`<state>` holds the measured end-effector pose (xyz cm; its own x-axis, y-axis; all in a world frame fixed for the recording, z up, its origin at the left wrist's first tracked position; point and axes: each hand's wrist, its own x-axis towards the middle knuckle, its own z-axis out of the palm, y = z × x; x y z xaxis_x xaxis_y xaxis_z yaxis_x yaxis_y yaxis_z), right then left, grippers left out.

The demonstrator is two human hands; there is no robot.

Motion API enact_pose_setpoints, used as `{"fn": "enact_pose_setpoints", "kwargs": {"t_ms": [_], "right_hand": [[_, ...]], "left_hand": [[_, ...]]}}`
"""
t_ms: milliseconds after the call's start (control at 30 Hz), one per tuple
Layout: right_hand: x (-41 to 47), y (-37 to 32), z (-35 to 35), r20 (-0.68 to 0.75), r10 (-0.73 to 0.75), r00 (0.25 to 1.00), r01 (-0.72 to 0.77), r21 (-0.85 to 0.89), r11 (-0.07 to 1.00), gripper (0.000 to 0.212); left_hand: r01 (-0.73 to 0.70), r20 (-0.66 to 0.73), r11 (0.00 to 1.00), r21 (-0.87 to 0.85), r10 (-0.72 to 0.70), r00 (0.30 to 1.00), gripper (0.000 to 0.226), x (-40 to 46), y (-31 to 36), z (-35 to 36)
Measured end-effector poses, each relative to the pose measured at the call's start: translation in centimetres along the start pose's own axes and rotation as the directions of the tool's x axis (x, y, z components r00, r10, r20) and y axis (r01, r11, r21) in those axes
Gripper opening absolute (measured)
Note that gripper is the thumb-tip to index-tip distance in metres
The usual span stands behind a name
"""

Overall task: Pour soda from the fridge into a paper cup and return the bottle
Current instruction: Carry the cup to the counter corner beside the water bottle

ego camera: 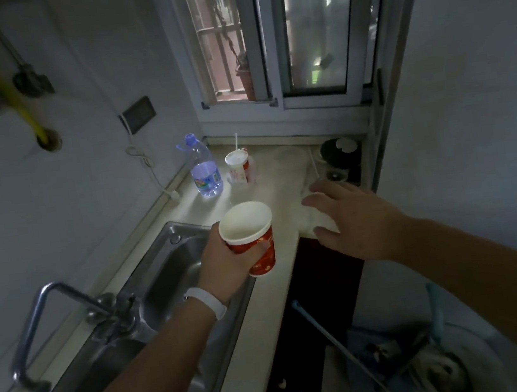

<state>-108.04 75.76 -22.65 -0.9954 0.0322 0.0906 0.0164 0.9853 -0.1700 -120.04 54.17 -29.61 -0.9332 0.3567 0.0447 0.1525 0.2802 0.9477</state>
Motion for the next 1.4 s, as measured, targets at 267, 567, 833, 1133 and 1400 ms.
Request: {"fn": "enact_pose_setpoints", "kwargs": {"t_ms": [267,567,833,1133,1400], "right_hand": [[6.1,5.9,-0.5,-0.005,-0.133,0.991,0.133,0.069,0.989,0.057],[12.0,6.7,1.0,0.005,-0.216,0.976,0.214,0.134,0.968,0.057],[18.9,5.6,3.1,0.043,-0.292,0.956,0.289,0.055,0.956,0.056],[28.2,6.3,6.5,0.065,-0.272,0.96,0.268,0.061,0.961,0.052],[34.4,7.2,11.6,0.118,-0.263,0.958,0.253,0.094,0.963,0.048]], "left_hand": [[0.012,-0.125,1.0,-0.006,-0.013,0.992,0.088,4.9,1.2,3.3],[0.038,-0.207,0.998,0.042,-0.029,0.978,0.093,10.3,1.2,1.2],[0.068,-0.197,0.997,0.035,-0.06,0.979,0.088,17.7,-3.1,0.4],[0.134,-0.183,0.991,-0.02,-0.136,0.974,0.077,26.7,-10.1,0.4],[0.23,-0.235,0.962,-0.149,-0.26,0.937,0.072,32.3,-15.9,1.2]]}}
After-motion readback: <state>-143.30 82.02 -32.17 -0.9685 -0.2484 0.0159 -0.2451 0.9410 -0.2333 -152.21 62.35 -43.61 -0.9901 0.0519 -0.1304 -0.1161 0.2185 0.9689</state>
